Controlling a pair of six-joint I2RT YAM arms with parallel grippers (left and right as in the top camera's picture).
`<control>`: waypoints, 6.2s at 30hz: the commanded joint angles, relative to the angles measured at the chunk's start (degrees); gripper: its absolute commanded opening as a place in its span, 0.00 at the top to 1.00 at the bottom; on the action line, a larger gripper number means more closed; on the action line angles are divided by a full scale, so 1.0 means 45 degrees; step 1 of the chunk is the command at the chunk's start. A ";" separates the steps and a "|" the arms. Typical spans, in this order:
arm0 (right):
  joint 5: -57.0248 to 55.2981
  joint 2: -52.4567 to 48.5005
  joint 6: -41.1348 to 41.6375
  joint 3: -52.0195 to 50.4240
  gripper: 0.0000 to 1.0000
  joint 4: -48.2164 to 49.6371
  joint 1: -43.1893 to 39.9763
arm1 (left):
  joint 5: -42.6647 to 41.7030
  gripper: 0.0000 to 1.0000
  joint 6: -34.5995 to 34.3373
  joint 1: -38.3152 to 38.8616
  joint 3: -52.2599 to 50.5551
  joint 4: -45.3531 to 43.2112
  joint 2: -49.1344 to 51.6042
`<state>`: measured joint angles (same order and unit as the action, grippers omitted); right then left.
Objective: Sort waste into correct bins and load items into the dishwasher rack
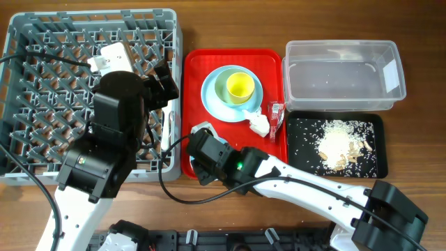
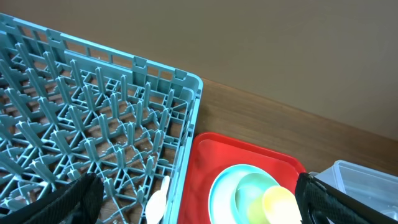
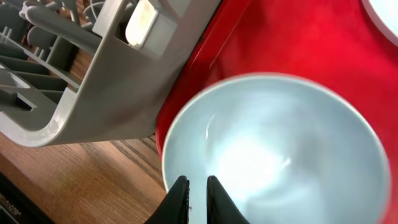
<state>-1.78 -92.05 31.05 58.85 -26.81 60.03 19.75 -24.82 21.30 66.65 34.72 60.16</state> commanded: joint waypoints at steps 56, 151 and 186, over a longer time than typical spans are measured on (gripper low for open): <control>-0.5974 0.3458 -0.1967 0.1826 0.95 -0.2550 -1.0924 | -0.0049 0.00 -0.0214 -0.0068 0.0049 -0.0039 -0.0034; -0.4371 -0.1069 0.3094 -0.1831 0.88 -0.0520 -0.5474 | -0.0049 0.00 -0.0209 -0.0068 0.0049 -0.0039 -0.0034; -0.2817 0.0432 0.0257 0.0656 0.37 0.1807 -1.1419 | -0.0053 0.00 -0.0209 -0.0068 0.0049 -0.0034 -0.0034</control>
<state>-15.00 -89.80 31.48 61.34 -18.98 8.80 19.59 -24.82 21.30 66.65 34.72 60.16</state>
